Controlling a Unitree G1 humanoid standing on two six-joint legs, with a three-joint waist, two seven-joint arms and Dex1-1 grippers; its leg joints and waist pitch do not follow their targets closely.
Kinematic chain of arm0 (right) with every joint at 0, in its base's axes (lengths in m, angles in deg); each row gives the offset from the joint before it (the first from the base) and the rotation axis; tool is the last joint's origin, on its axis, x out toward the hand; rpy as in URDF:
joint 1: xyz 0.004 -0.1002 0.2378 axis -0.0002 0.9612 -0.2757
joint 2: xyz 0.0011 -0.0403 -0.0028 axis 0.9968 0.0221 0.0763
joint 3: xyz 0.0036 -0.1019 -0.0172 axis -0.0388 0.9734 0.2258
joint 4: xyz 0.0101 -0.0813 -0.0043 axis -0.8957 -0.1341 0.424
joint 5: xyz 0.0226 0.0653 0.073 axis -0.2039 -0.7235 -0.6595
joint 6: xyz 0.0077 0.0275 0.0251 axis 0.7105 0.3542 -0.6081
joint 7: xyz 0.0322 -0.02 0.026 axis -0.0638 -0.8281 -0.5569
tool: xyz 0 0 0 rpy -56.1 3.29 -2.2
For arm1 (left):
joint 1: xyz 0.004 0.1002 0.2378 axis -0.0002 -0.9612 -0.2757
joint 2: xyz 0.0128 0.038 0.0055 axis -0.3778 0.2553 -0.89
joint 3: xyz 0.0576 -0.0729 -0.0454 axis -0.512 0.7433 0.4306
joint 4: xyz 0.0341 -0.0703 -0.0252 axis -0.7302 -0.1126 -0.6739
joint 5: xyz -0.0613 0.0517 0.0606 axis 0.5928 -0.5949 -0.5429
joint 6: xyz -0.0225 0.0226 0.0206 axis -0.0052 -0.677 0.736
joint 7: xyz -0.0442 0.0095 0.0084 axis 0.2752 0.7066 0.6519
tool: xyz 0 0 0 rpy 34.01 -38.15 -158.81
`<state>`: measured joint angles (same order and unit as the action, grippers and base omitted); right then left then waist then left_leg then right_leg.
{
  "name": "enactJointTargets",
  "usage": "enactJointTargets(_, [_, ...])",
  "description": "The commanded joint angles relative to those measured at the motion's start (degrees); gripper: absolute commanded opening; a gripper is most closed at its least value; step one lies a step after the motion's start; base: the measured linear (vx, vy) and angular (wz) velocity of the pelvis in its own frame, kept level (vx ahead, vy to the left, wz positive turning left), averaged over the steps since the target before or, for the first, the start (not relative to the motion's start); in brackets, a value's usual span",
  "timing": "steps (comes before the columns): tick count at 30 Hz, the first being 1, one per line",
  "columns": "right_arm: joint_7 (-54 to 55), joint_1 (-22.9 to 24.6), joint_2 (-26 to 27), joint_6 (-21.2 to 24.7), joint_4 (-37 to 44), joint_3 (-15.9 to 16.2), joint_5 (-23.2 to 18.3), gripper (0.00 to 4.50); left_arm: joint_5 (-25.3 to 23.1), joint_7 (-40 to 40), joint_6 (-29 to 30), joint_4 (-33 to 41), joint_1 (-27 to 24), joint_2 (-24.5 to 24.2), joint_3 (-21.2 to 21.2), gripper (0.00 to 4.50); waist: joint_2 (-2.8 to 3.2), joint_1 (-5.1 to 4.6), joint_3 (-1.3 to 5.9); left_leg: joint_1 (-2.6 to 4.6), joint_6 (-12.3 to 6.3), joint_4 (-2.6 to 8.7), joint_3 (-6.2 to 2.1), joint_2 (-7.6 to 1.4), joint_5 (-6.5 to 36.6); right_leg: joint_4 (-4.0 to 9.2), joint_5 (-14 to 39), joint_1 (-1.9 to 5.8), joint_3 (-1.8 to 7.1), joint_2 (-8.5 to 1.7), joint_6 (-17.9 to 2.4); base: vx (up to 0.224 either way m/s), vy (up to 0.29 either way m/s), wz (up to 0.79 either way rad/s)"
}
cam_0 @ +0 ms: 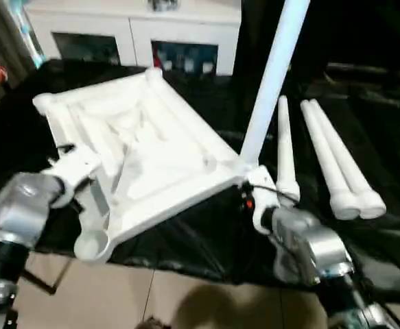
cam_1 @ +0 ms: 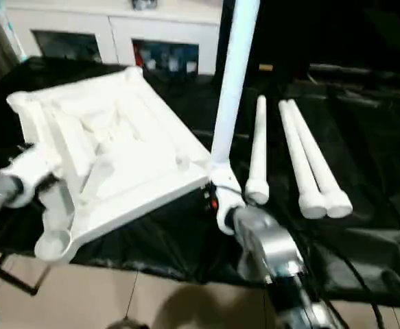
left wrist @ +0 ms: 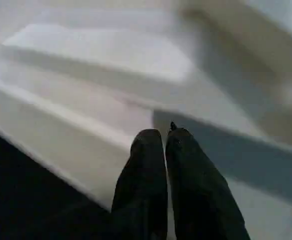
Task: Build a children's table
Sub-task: Rotate table base
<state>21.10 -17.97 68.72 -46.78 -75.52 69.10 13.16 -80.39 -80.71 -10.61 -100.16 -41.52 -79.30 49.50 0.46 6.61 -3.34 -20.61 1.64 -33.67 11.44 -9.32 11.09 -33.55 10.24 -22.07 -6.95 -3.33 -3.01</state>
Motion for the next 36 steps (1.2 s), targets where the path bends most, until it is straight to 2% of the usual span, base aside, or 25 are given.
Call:
enactJointTargets(1, [1.0,-1.6,0.3,-1.6,-2.9,-0.7,0.9,2.35,-0.4,-3.0,-0.6,0.0,-0.1,-1.2,-1.8,0.01,0.93,0.06,3.76,0.99,1.58,4.42,-3.13,-5.20,10.8,3.48,10.3,2.36,5.09,-7.65,-8.5,0.000,0.000,0.00])
enactJointTargets(3, [1.6,-3.6,0.9,-2.8,-6.4,-0.5,1.0,2.18,-0.7,-7.4,-0.5,1.3,-0.7,-3.4,-4.2,0.00,1.00,0.06,3.79,1.15,1.52,4.41,-3.21,-5.26,10.8,3.46,11.2,2.30,5.07,-7.71,-8.4,0.000,0.000,0.00])
enactJointTargets(4, [1.9,-4.6,1.2,-3.3,-8.0,-0.5,1.0,2.08,-0.6,-9.6,-0.5,2.1,-1.1,-4.5,-5.1,0.00,0.80,-0.03,3.75,1.19,1.60,4.45,-3.14,-5.33,10.8,3.47,11.3,2.22,5.10,-7.67,-8.5,0.000,0.000,0.00])
enactJointTargets(6, [2.2,-6.1,1.9,-4.5,-10.8,-0.6,1.1,1.82,-0.3,-13.1,0.7,3.9,-1.7,-6.0,-6.4,0.00,1.02,-0.15,3.66,1.26,1.93,4.50,-3.15,-5.45,11.2,3.34,11.2,2.17,5.16,-7.74,-8.8,0.000,0.000,0.00])
enactJointTargets(8, [2.7,-7.7,2.6,-5.9,-13.8,-0.9,1.1,1.82,-0.4,-15.8,1.3,5.2,-2.1,-7.3,-7.7,0.00,1.24,-0.37,3.48,1.27,2.39,4.59,-3.14,-5.33,12.8,3.53,12.9,2.16,5.20,-7.69,-8.9,0.000,0.000,0.00])
enactJointTargets(9, [2.8,-8.3,2.8,-6.4,-14.9,-1.1,1.2,1.56,-0.5,-16.4,1.3,5.5,-2.2,-7.6,-8.1,0.00,1.24,-0.39,3.34,1.37,2.66,4.62,-3.20,-5.36,14.2,3.83,14.8,2.08,5.29,-7.86,-8.8,0.000,0.000,0.00])
enactJointTargets(13, [3.6,-11.8,4.3,-10.0,-22.0,-1.9,1.8,1.37,4.5,-23.1,4.0,13.0,-3.7,-7.6,-8.9,0.00,1.01,-0.35,3.10,1.49,3.23,4.65,-3.42,-5.53,16.2,4.11,20.0,2.07,5.45,-8.23,-8.6,0.000,0.000,0.00])
enactJointTargets(15, [3.8,-12.4,4.5,-10.8,-23.3,-1.9,2.0,1.10,5.7,-24.4,4.6,14.8,-4.1,-7.7,-9.2,0.00,0.93,-0.56,2.98,1.55,3.27,4.66,-3.27,-5.33,17.1,4.25,21.1,1.89,5.42,-7.85,-8.5,0.000,0.000,0.00])
enactJointTargets(17, [4.1,-13.5,5.0,-11.9,-25.5,-1.8,2.0,0.94,9.0,-26.7,5.7,19.0,-4.8,-6.9,-9.0,0.00,0.48,-0.68,3.04,1.56,3.07,4.63,-3.25,-5.33,16.7,4.19,21.7,1.98,5.47,-8.04,-8.6,0.000,0.000,0.00])
enactJointTargets(18, [4.0,-14.3,5.3,-12.8,-27.1,-1.8,2.2,0.94,11.0,-27.6,6.8,21.4,-4.9,-5.4,-8.9,0.00,0.52,-0.61,3.00,1.61,2.89,4.62,-3.25,-5.35,16.4,4.27,22.1,1.94,5.46,-7.99,-8.5,0.000,0.000,0.00])
enactJointTargets(22, [3.6,-15.5,5.7,-14.1,-29.2,-1.7,2.5,0.55,13.2,-28.6,8.6,23.9,-4.5,-2.2,-9.5,0.00,0.65,-0.66,3.26,1.38,2.87,4.52,-3.02,-5.25,14.5,3.71,18.3,2.11,5.38,-7.59,-9.1,0.000,0.000,0.00])
enactJointTargets(25, [3.3,-16.5,5.8,-15.3,-31.2,-2.2,3.0,0.40,11.5,-25.4,7.6,21.5,-2.5,2.9,-11.6,0.00,0.31,-0.97,3.41,1.05,2.24,4.39,-2.88,-5.01,12.7,3.43,15.8,2.44,5.35,-7.41,-9.4,0.000,0.000,0.00])
enactJointTargets(26, [3.3,-16.6,5.8,-15.5,-31.4,-2.2,3.0,0.25,11.1,-24.5,7.2,20.8,-2.0,3.8,-11.8,0.00,0.32,-0.86,3.40,1.27,2.01,4.20,-2.81,-4.96,12.5,3.64,16.1,2.37,5.34,-7.46,-9.2,0.000,0.000,0.00])
enactJointTargets(27, [3.4,-16.9,5.8,-16.1,-32.2,-2.4,3.2,0.17,10.2,-21.6,6.5,18.5,-0.7,6.5,-12.2,0.00,0.20,-0.99,3.39,0.93,1.56,4.24,-2.79,-4.87,12.0,3.68,16.4,2.59,5.29,-7.36,-8.9,0.000,0.000,0.00])
enactJointTargets(28, [3.4,-16.9,5.8,-16.1,-32.2,-2.4,3.2,0.17,10.2,-21.6,6.5,18.5,-0.7,6.5,-12.2,0.00,0.24,-1.00,3.46,1.11,1.53,4.14,-2.77,-4.88,12.1,3.83,16.9,2.51,5.22,-7.33,-8.5,0.000,0.000,0.00])
enactJointTargets(29, [3.5,-16.9,5.7,-16.5,-32.4,-2.4,3.4,0.07,9.4,-18.8,5.4,16.2,0.5,8.5,-12.3,0.00,0.20,-0.95,3.59,0.96,1.49,4.14,-2.92,-4.95,11.5,3.63,16.4,2.75,5.17,-7.45,-8.5,0.000,0.000,0.00])
enactJointTargets(30, [3.9,-16.8,5.5,-17.0,-32.4,-2.3,3.8,0.03,7.9,-13.5,3.9,11.5,2.7,11.8,-11.8,0.00,0.13,-1.29,3.45,1.00,1.09,4.12,-2.65,-4.65,11.9,3.95,16.7,2.40,5.07,-6.84,-8.0,0.000,0.000,0.00])
enactJointTargets(31, [4.0,-16.7,5.4,-17.0,-32.3,-2.3,3.8,0.03,7.5,-12.3,3.3,10.5,3.2,12.4,-11.7,0.00,0.10,-1.10,3.58,1.14,1.07,3.99,-2.76,-4.80,11.9,3.97,16.9,2.57,5.09,-7.22,-8.0,0.000,0.000,0.00])
enactJointTargets(33, [4.1,-16.1,4.9,-17.2,-31.2,-2.1,4.2,0.03,6.8,-7.2,1.2,5.8,5.3,14.9,-10.6,0.00,0.00,-1.10,3.69,1.04,0.92,4.00,-2.79,-4.82,11.8,3.93,16.6,2.63,5.03,-7.11,-7.7,0.000,0.000,0.00])
enactJointTargets(35, [4.1,-15.5,4.2,-17.4,-29.5,-2.3,4.3,0.03,5.8,-4.7,-0.6,3.3,6.6,15.4,-10.5,0.00,0.10,-1.16,3.80,0.79,0.67,4.02,-2.98,-4.96,11.0,3.70,15.3,2.88,4.98,-7.31,-7.9,0.000,0.000,0.00])
enactJointTargets(36, [4.0,-15.1,3.7,-17.2,-27.8,-2.6,4.1,0.03,5.5,-3.5,-1.0,1.9,7.3,15.6,-10.3,0.00,0.63,-1.06,3.84,1.06,0.43,3.84,-2.84,-4.81,10.8,3.74,14.6,2.61,5.01,-7.17,-7.8,0.000,0.000,0.00])
